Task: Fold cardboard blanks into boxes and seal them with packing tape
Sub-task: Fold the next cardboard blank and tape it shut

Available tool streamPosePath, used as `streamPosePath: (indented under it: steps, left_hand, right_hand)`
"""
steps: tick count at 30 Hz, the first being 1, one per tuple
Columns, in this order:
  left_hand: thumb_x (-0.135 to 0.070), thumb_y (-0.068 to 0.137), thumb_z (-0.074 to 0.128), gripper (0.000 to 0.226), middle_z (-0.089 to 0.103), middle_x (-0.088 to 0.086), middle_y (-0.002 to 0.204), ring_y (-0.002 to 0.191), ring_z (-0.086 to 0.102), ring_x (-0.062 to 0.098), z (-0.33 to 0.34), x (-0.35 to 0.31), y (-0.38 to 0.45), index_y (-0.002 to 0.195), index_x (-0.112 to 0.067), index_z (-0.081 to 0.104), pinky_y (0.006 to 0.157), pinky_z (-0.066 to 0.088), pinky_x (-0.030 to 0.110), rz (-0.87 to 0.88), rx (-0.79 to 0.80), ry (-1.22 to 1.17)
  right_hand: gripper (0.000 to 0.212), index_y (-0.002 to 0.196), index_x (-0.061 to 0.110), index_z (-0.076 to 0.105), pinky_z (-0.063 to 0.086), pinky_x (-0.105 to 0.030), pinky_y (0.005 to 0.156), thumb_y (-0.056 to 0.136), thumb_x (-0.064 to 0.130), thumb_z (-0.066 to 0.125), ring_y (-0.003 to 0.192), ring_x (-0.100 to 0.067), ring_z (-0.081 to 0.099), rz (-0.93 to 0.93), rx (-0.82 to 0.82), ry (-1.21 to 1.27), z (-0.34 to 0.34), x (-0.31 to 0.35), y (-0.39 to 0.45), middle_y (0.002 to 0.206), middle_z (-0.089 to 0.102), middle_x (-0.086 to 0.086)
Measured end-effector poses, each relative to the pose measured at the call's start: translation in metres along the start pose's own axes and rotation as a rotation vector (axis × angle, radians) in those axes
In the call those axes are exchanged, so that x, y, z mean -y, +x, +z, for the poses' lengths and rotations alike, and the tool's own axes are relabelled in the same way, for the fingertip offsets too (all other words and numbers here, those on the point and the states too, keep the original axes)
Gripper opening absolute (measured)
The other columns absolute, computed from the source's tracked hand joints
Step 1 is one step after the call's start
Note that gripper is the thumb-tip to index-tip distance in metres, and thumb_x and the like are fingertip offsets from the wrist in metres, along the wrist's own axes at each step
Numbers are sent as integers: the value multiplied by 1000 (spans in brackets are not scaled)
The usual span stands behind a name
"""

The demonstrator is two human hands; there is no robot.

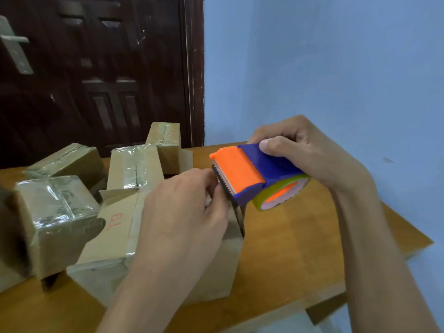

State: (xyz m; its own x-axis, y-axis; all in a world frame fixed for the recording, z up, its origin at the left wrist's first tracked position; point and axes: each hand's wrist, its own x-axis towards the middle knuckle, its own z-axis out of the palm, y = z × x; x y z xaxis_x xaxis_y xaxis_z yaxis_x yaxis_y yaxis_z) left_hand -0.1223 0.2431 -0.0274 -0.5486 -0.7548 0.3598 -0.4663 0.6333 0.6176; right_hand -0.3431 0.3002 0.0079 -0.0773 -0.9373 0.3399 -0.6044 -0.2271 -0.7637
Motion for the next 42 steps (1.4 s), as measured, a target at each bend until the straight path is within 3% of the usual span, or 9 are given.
streamPosePath:
  steps: [3,7,14,20,24,28,31,36,42]
  left_hand:
    - [-42,98,52,27,64,-9,82,81,60,15,4,3,4,86,-27,70,72,53,46,34,11,16]
    - [-45,95,48,39,65,-9,81,81,60,12,3,11,8,70,-24,69,72,52,47,13,80,-106]
    - [-51,88,59,37,61,-24,91,95,52,-5,-18,21,12,62,-30,74,82,46,24,53,193,41]
    - [-50,86,62,35,56,-32,104,102,52,-8,-20,23,11,58,-30,72,78,44,18,64,241,6]
    - [-45,84,64,32,58,-33,105,106,52,-8,-21,26,9,57,-29,72,80,43,18,67,240,-23]
    - [-47,84,63,32,59,-34,107,109,50,-8,-21,27,7,59,-28,72,78,38,13,68,237,-40]
    - [-51,80,58,33,59,-34,107,109,50,-9,-23,28,10,61,-29,73,79,37,15,63,269,-75]
    - [-53,81,56,35,57,-34,110,108,49,-9,-22,27,8,62,-29,73,79,37,17,82,283,-47]
    - [-51,86,64,30,70,-29,107,113,58,-6,-24,29,8,66,-32,75,89,41,26,79,305,-235]
  right_hand:
    - [32,90,-5,71,40,-32,64,96,17,48,68,-23,54,45,-33,121,9,-20,-2,76,60,-29]
    - [28,79,12,69,42,-27,62,94,15,45,65,-15,54,31,-137,366,43,-43,-16,70,62,-2]
    - [48,85,-4,62,40,-39,65,81,44,68,72,-34,51,52,-389,739,82,-70,-41,78,57,-22]
    - [41,89,20,79,59,-34,67,74,58,76,75,-23,73,45,-443,857,94,-66,-54,85,75,-6]
    - [31,80,11,70,42,-47,61,85,41,62,63,-35,52,57,-448,640,86,-70,-51,71,57,-21]
    - [44,82,20,73,40,-63,58,82,65,74,66,-42,49,49,-395,634,79,-71,-53,75,55,-27]
    - [45,85,29,74,41,-50,69,78,73,74,73,-32,50,48,-374,652,65,-71,-57,82,58,-17]
    - [47,86,24,71,43,-27,57,87,70,66,59,-20,54,56,-256,450,55,-76,-66,72,63,-1]
    - [30,84,25,73,43,-23,59,93,51,62,62,-14,55,48,-284,421,61,-75,-66,73,63,3]
